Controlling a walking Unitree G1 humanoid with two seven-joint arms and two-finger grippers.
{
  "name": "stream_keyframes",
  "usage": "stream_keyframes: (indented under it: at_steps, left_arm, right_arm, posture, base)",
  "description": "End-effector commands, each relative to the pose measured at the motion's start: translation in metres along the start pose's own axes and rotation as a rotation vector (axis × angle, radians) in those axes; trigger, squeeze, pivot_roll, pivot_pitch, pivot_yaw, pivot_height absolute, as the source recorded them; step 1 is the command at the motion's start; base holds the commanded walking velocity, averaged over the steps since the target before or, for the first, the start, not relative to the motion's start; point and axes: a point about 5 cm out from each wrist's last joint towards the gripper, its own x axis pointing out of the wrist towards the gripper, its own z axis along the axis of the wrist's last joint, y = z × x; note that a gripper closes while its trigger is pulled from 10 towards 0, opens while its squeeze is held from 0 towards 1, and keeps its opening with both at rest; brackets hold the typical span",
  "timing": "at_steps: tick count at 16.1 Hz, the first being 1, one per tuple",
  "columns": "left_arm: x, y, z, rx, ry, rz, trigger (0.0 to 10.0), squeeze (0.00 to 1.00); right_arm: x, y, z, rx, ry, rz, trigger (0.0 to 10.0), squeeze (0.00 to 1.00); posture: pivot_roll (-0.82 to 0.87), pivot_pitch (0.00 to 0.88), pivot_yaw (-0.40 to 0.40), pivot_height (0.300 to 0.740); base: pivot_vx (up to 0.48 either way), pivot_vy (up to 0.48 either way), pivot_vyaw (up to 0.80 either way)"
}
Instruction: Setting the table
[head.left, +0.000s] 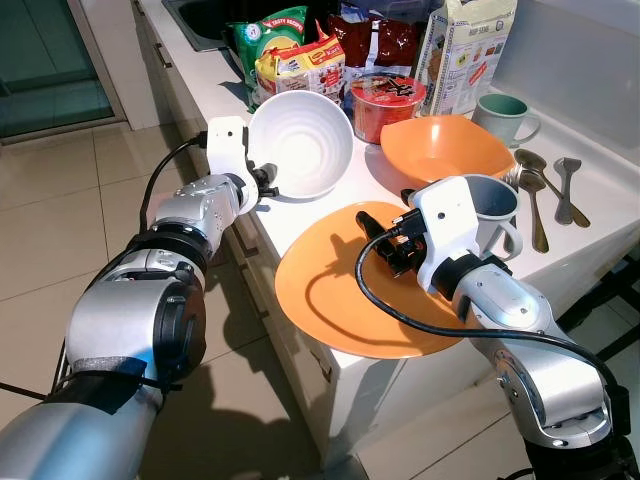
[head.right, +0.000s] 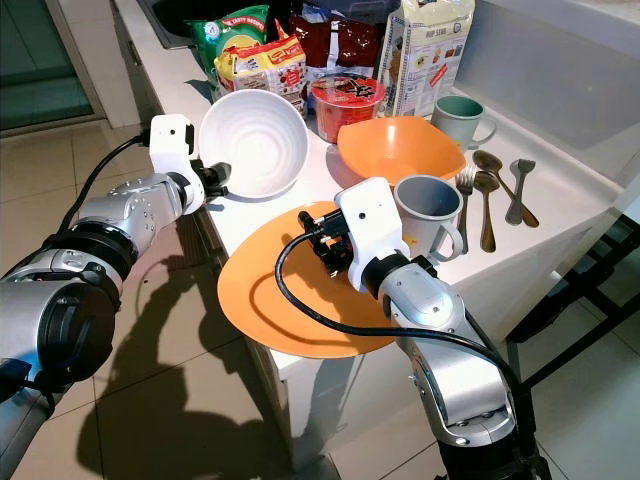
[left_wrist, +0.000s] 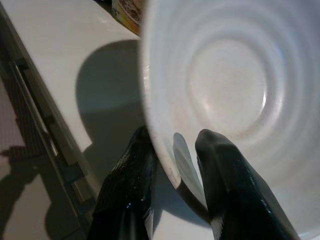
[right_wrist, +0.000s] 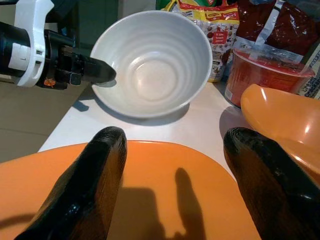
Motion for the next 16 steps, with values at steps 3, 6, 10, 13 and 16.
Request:
stream_keyframes:
  at_steps: [3, 6, 10, 13, 16]
  left_arm:
    - [-0.001, 0.004, -0.003, -0.016, 0.007, 0.011, 0.0, 0.0]
    - [-0.001, 0.004, -0.005, -0.04, 0.007, 0.004, 0.0, 0.0]
    - [-0.001, 0.003, -0.001, -0.097, -0.016, -0.005, 0.0, 0.0]
    - [-0.002, 0.005, 0.004, -0.136, -0.041, -0.005, 0.0, 0.0]
    - [-0.008, 0.014, 0.029, -0.214, -0.129, -0.008, 0.0, 0.0]
  right_arm:
    - [0.002, 0.002, 0.0, -0.004, -0.003, 0.012, 10.0, 0.0]
    - [0.002, 0.002, 0.0, -0.007, -0.005, 0.013, 10.0, 0.0]
    - [0.004, 0.001, 0.0, -0.01, -0.009, 0.011, 10.0, 0.0]
    - [0.007, 0.0, 0.001, -0.011, -0.015, 0.01, 10.0, 0.0]
    - [0.012, 0.0, 0.004, -0.007, -0.037, 0.012, 10.0, 0.0]
  posture:
    - [-0.1, 0.0, 0.031, 0.74]
    - [-0.1, 0.0, 0.031, 0.74]
    - [-0.1, 0.0, 0.031, 0.74]
    - [-0.1, 0.0, 0.03, 0.74]
    - [-0.06, 0.0, 0.015, 0.74]
  base:
    - [0.0, 0.0, 0.0]
    - [0.0, 0.0, 0.0]
    - [0.0, 0.0, 0.0]
    - [0.0, 0.0, 0.0]
    - [0.0, 0.0, 0.0]
